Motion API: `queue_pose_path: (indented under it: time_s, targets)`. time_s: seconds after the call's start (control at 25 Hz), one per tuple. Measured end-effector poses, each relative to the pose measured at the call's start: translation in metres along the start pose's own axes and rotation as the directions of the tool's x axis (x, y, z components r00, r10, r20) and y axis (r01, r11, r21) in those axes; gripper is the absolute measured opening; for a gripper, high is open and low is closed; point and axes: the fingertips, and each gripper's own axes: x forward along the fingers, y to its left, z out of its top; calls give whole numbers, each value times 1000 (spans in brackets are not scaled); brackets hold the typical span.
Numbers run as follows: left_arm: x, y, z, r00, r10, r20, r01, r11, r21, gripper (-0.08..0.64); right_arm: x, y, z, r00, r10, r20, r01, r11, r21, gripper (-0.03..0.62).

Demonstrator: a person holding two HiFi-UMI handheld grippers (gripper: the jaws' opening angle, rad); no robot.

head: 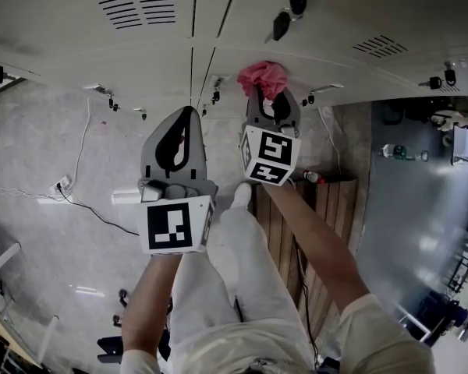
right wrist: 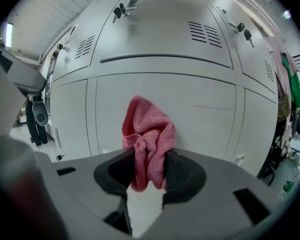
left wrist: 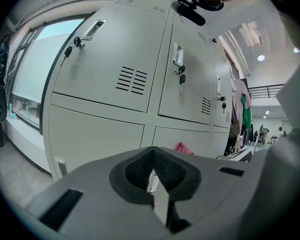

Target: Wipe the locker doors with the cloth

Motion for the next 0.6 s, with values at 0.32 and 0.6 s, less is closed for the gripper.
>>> queue_pose_path:
  time_s: [0.32,0.6]
  targets:
    - [-3,18,-3,1000,28,0,-28,1000,2,3,4,43,5,997,71,5,-71,997,-16,145]
    - [-4,35,-10,999,52,-13,-52,999,3,3,6,69,6,994,109,3,-109,994,-22,144]
